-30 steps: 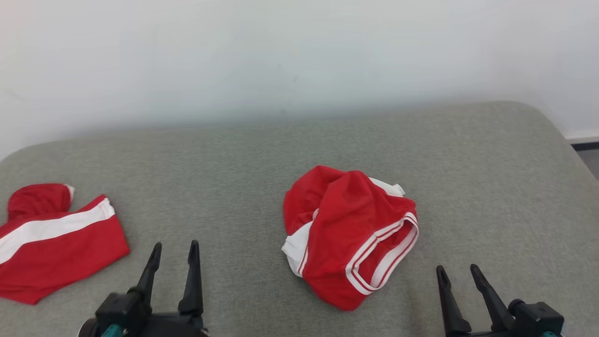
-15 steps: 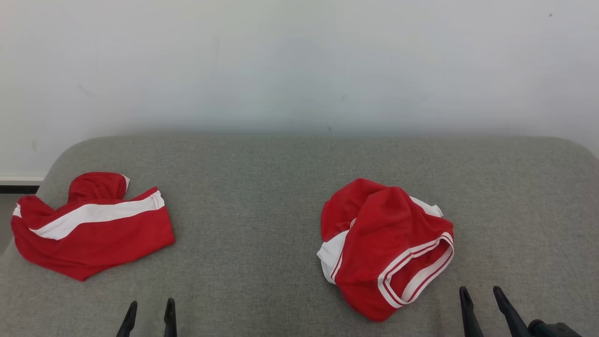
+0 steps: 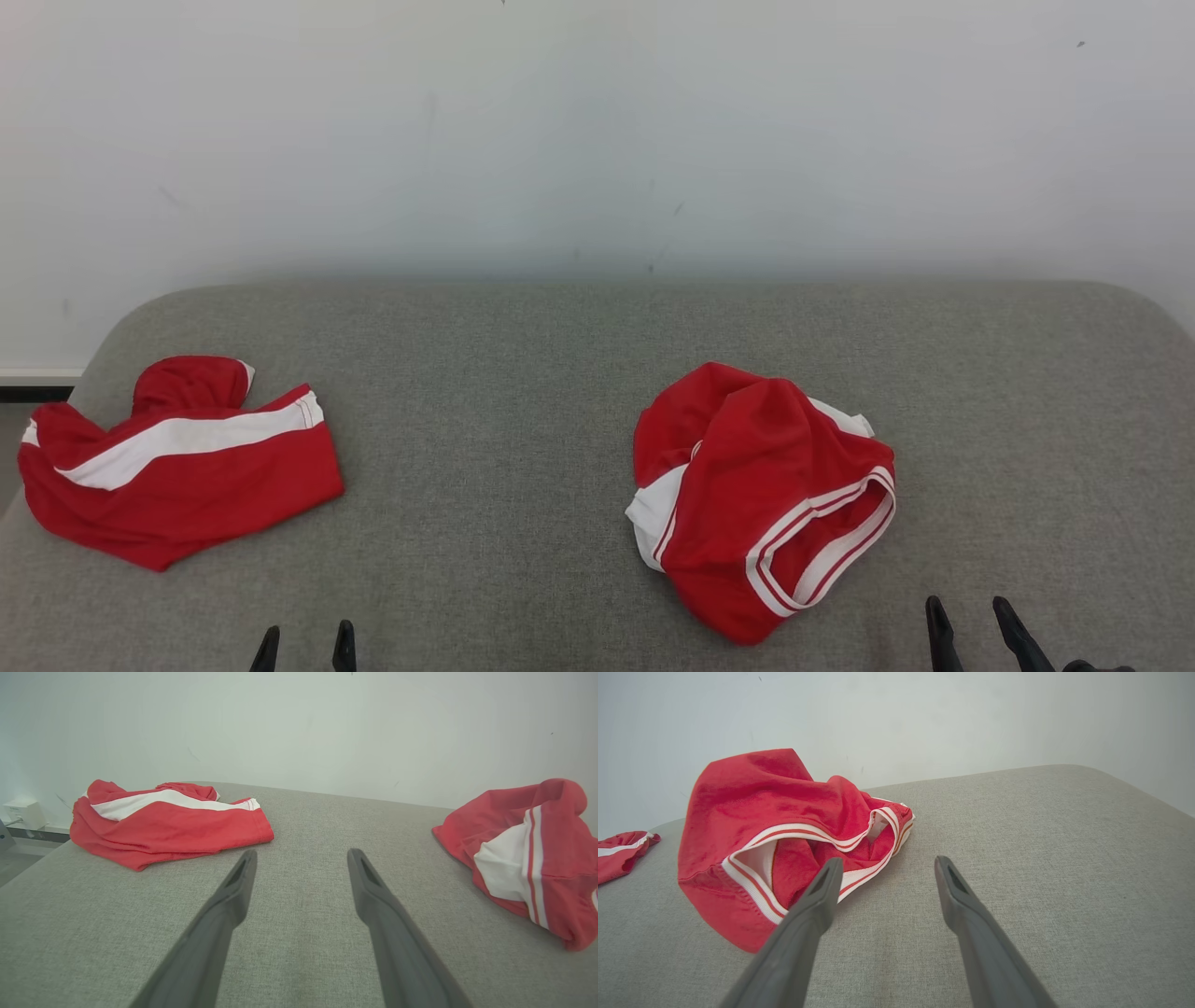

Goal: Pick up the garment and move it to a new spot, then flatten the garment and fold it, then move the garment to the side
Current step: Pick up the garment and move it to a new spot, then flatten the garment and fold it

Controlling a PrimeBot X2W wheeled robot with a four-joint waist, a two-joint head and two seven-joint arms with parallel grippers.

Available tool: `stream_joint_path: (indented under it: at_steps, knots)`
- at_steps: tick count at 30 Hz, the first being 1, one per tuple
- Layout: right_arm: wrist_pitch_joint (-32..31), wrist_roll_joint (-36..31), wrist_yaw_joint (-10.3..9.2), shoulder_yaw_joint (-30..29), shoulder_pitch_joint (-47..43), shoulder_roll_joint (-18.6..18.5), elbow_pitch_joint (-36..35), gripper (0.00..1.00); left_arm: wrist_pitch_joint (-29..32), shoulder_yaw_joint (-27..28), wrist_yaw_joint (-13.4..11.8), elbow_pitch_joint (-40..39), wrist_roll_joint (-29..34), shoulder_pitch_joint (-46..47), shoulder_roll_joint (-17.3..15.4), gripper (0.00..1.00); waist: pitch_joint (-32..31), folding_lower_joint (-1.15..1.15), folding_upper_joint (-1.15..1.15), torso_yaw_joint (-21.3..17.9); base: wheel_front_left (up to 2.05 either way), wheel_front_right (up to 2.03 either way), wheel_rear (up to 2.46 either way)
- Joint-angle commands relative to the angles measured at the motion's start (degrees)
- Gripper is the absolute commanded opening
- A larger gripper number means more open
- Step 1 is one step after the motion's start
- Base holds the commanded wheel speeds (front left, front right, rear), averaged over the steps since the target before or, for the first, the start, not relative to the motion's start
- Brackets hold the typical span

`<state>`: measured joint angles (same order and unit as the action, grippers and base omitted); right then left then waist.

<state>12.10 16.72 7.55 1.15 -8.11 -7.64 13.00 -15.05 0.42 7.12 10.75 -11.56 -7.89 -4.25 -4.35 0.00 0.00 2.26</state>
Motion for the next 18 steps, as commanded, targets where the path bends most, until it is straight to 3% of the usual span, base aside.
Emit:
stream_joint_path:
  at_steps: [1,18]
  knots:
    - [0.15,-0.18,-0.12,0.06,0.26,0.17,-0.04,1.00,-0.19,0.15,0.27,0.11,0.75,-0.08,0.17,1.00,0.01,0.00,0.00,-0.13,0.00,0.00,0.00]
    - [0.47,-0.08,-0.12,0.53,0.66,0.94,0.36,1.00,-0.19,-0.48,0.32,0.49,0.30,0.33,0.20,1.00,-0.07,0.00,0.00,-0.82,0.00,0.00,0.00]
